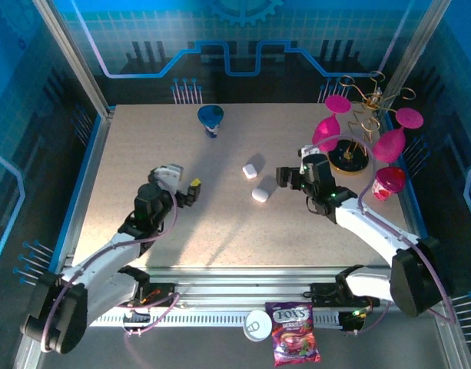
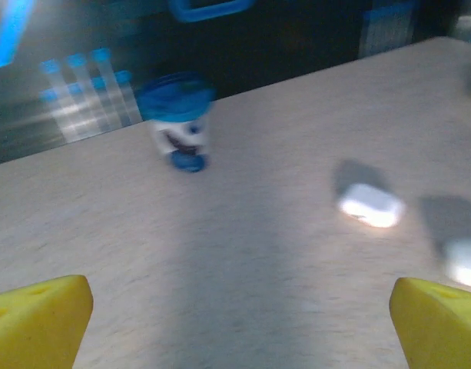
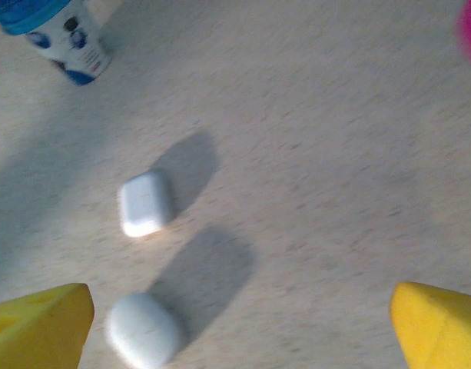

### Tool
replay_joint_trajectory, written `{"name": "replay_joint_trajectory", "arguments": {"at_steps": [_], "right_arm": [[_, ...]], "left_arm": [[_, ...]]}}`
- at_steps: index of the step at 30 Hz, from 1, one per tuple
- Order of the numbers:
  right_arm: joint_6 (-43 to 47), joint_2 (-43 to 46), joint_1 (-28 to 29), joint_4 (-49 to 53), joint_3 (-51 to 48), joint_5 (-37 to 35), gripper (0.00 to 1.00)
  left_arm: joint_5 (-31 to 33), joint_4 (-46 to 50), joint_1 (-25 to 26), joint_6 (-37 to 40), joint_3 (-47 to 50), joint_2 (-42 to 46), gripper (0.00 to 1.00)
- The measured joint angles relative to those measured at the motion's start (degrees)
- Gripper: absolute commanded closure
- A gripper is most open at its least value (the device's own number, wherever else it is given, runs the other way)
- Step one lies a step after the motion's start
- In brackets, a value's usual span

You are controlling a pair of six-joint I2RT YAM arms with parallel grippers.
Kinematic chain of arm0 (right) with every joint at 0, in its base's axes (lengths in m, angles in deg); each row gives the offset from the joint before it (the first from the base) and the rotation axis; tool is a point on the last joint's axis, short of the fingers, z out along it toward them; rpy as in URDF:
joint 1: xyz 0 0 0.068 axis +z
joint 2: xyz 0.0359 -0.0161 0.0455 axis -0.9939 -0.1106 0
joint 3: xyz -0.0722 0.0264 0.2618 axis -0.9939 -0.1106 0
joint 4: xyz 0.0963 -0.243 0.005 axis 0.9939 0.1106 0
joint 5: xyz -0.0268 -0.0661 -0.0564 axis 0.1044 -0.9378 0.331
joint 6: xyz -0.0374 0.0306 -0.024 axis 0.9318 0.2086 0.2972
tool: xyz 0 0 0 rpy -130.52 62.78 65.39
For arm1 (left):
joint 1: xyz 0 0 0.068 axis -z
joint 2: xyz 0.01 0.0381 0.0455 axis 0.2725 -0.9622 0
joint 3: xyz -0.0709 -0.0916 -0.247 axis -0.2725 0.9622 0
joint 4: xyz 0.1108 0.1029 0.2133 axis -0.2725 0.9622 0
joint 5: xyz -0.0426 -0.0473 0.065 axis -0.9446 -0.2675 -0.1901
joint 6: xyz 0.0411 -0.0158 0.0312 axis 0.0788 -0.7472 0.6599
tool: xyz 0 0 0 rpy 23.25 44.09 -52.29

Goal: Insert the wireless bluetooth earbuds into the charging case

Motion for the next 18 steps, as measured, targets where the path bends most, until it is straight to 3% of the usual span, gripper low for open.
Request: {"name": "replay_joint_trajectory", "arguments": {"at_steps": [4, 9, 18], "right_arm": [[7.48, -0.42, -3.82, -6.58, -6.34, -3.93, 0.00], [14.08, -1.68, -7.72, -15.61, -10.10, -5.90, 0.00], [16.55, -13.22, -18.97, -36.83, -17.20, 5.22, 0.00]], "left_arm": [[0.17, -6.49, -6.95, -1.64, 3.48, -7.63, 0.01], [-0.96, -14.03, -11.87, -4.39, 4.02, -16.48, 0.01], [-4.11, -21.99, -16.11, -8.39, -1.84, -30.93, 0.01]]}}
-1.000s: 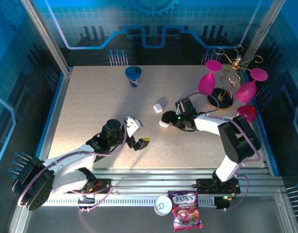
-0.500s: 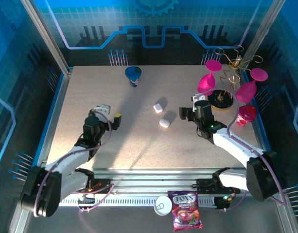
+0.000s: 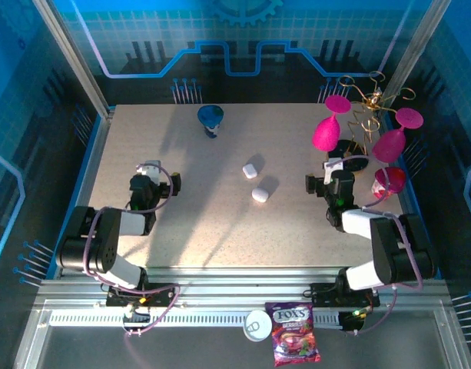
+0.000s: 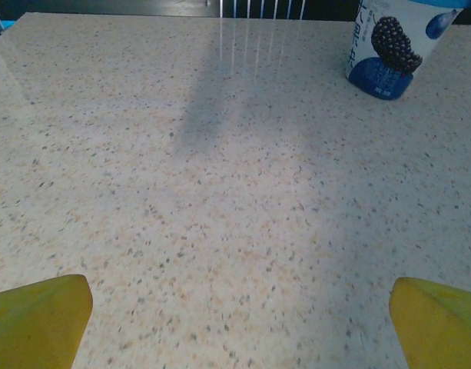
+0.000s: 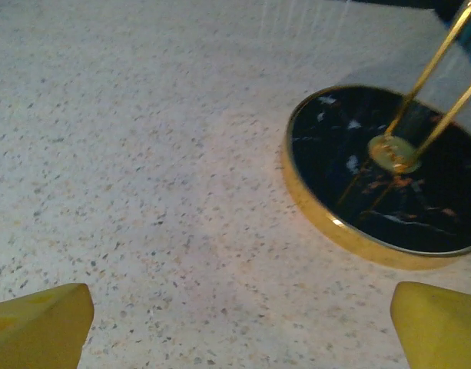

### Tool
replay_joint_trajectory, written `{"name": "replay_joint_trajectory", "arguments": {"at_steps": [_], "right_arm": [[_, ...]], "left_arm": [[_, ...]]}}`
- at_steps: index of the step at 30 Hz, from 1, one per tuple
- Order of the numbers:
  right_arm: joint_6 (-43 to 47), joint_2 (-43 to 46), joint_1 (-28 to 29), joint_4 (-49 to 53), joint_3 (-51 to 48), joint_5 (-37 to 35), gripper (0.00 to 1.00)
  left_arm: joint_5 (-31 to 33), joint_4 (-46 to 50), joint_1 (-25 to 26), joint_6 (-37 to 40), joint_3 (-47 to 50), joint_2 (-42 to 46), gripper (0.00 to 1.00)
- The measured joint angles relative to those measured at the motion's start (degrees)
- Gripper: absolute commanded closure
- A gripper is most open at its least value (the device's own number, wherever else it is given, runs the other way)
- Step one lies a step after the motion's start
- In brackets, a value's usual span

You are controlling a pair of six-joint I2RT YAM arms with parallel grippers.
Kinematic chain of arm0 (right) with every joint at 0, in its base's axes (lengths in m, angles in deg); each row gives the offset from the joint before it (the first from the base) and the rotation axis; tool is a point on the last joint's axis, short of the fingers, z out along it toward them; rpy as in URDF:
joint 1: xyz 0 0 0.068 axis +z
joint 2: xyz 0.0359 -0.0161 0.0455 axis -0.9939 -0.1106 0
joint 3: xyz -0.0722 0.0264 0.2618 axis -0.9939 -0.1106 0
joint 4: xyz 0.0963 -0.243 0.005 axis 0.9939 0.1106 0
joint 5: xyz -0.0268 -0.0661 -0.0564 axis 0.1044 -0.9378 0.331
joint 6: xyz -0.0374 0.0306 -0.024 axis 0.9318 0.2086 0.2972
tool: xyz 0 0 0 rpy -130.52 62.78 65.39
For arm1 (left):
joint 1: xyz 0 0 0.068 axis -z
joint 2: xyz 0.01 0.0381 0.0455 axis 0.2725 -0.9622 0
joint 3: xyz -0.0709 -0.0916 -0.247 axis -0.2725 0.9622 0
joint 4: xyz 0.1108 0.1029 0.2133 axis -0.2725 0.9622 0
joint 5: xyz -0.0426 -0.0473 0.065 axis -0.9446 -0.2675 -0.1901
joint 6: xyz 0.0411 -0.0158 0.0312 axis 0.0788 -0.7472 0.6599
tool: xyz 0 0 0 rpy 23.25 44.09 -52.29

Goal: Insert the wireless bluetooth earbuds into the charging case

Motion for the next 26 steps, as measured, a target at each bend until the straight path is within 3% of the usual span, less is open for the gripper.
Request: {"name": "replay_joint_trajectory", "arguments": {"at_steps": [7, 26], "right_arm": [[0.66, -4.50, -0.66, -9.03, -1.11, 7.80, 0.00], [0.83, -4.50, -0.79, -12.17, -1.22, 9.27, 0.00]], "left_arm": [[-1.57, -0.85, -0.15, -0.76, -0.11, -0.46, 0.01], [-3.28, -1.05, -0.15, -0.74, -0.52, -0.46, 0.01]]}}
